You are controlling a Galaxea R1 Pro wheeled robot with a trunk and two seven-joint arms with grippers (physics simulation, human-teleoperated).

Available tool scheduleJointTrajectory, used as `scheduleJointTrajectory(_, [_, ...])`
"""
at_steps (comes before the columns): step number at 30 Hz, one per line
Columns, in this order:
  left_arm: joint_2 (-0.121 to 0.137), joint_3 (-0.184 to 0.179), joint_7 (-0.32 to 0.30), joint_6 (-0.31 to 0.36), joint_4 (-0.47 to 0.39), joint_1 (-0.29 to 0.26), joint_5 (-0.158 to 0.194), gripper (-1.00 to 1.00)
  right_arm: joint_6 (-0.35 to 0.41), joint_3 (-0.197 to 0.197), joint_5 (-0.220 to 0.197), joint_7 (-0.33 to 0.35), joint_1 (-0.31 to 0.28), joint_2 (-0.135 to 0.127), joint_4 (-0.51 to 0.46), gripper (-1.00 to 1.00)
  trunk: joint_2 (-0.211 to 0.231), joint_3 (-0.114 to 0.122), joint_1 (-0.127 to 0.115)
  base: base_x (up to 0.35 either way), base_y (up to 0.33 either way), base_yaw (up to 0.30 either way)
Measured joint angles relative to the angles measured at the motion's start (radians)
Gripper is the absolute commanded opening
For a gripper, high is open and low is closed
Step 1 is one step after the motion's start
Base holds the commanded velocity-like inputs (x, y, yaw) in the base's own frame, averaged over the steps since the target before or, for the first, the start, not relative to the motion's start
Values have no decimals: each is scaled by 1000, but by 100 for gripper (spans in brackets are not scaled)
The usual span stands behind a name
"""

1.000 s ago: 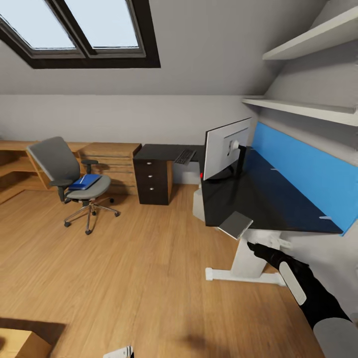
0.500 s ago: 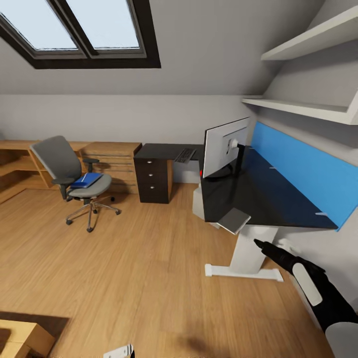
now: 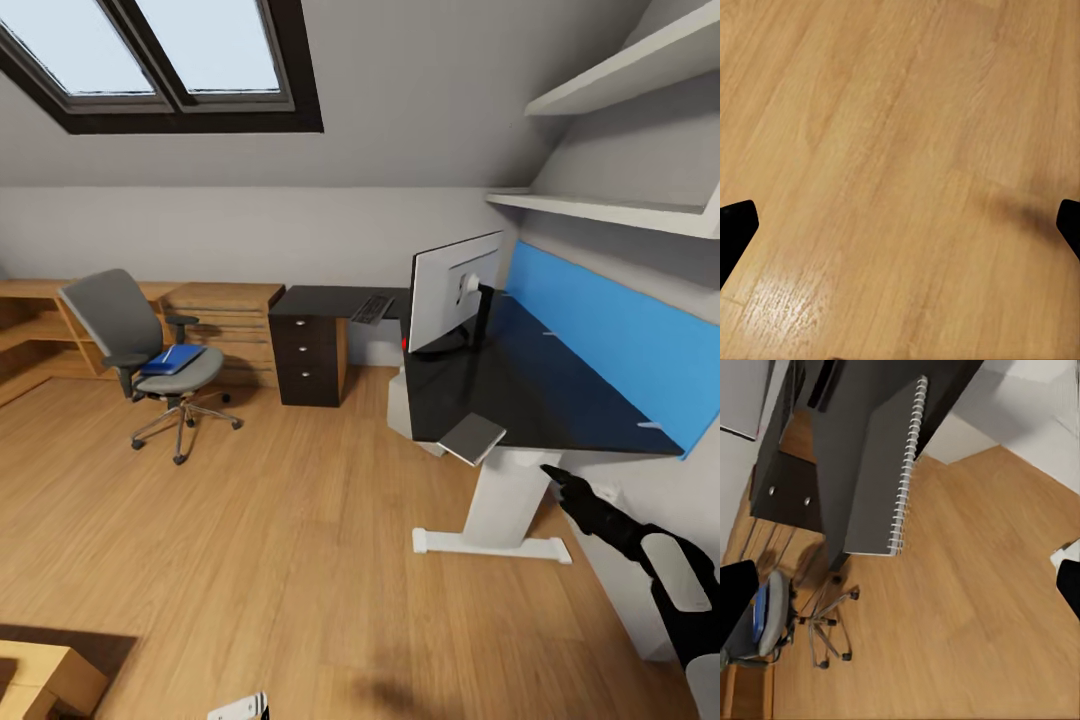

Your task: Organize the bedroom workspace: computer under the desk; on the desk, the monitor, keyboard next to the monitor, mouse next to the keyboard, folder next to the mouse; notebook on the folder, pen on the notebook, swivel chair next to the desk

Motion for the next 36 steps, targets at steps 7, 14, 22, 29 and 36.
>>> scheduleJointTrajectory(7, [0, 0, 0, 0, 0, 0, 0, 100, 8, -27, -29, 169, 15, 1, 129, 100, -49, -22, 27, 0, 0, 0])
scheduleJointTrajectory(14, [0, 0, 0, 0, 0, 0, 0, 100, -6, -29, -22, 355, 16, 5, 151, 100, -98, -44, 54, 0, 0, 0])
scheduleJointTrajectory(22, [0, 0, 0, -1, 0, 0, 0, 100, -9, -29, 15, 401, 16, 3, 155, 100, -154, -69, 84, 0, 0, 0])
scheduleJointTrajectory(29, [0, 0, 0, -1, -1, 0, 0, 100, -10, -29, 22, 405, 16, 4, 170, 100, -203, -91, 111, 0, 0, 0])
scheduleJointTrajectory(36, [0, 0, 0, -1, -1, 0, 0, 100, -11, -30, 21, 406, 16, 4, 188, 100, -252, -113, 138, 0, 0, 0])
